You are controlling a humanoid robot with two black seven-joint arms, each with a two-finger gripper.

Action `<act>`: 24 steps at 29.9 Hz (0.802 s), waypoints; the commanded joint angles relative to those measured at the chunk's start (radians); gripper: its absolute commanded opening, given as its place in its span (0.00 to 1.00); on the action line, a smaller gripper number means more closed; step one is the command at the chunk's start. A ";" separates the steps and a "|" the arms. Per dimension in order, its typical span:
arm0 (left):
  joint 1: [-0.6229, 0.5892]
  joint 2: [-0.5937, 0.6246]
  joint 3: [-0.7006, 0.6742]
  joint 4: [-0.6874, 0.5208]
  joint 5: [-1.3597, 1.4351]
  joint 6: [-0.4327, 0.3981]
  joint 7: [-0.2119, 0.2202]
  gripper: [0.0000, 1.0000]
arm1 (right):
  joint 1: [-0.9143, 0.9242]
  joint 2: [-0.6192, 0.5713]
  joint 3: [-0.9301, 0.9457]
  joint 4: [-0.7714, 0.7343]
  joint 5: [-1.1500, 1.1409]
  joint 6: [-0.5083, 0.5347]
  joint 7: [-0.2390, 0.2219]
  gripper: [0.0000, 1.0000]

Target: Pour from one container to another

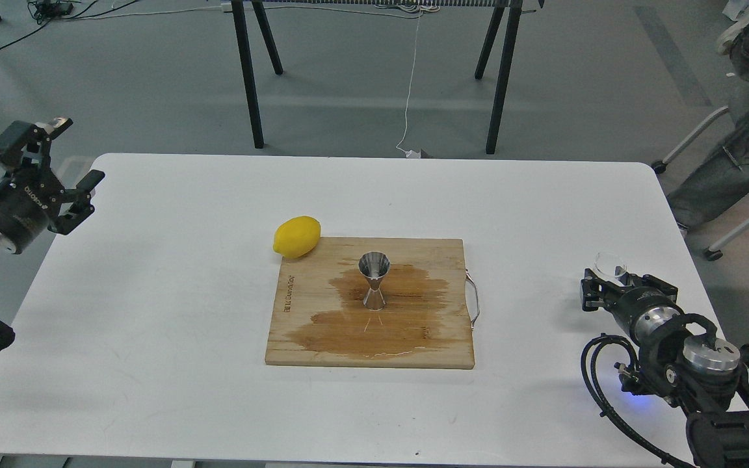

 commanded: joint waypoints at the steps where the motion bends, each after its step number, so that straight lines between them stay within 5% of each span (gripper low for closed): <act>1: 0.002 0.000 0.000 0.001 0.000 0.000 0.000 1.00 | -0.002 0.002 -0.006 -0.002 -0.002 0.001 0.000 0.45; 24: 0.000 -0.002 0.000 0.001 -0.002 0.000 0.000 1.00 | 0.010 0.012 -0.041 -0.045 -0.005 0.006 0.000 0.63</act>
